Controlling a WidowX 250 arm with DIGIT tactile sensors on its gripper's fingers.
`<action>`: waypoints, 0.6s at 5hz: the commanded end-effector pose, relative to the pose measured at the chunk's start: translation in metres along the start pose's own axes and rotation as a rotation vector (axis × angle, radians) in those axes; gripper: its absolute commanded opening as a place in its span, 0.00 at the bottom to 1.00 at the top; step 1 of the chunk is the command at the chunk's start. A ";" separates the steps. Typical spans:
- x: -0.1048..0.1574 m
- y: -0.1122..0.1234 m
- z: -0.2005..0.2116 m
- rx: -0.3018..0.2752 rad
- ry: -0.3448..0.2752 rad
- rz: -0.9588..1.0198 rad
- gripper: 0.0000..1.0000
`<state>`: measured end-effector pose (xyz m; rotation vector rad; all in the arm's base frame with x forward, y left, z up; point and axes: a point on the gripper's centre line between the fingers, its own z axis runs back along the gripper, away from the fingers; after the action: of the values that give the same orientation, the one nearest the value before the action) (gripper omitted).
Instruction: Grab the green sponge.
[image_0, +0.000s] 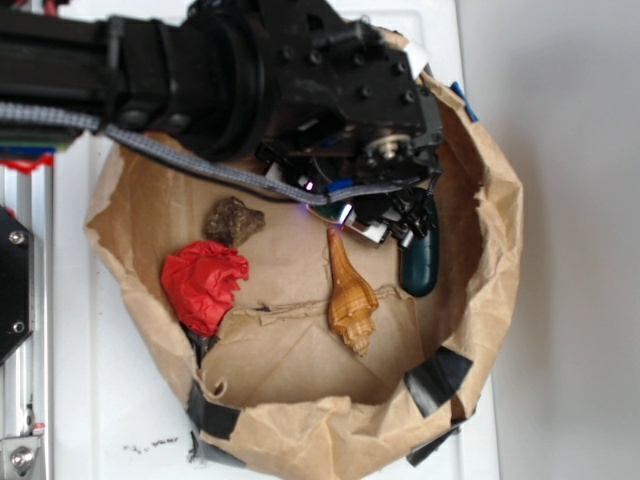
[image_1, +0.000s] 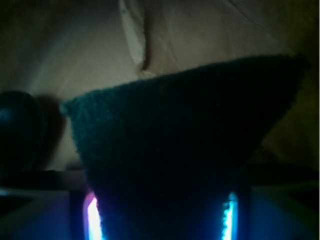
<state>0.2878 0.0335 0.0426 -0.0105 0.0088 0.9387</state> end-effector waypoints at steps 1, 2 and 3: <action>-0.013 0.005 0.095 -0.003 0.074 -0.379 0.00; -0.041 0.008 0.115 0.045 0.058 -0.589 0.00; -0.052 0.027 0.129 0.010 0.021 -0.789 0.00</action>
<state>0.2316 -0.0067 0.1636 -0.0230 0.0742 0.1467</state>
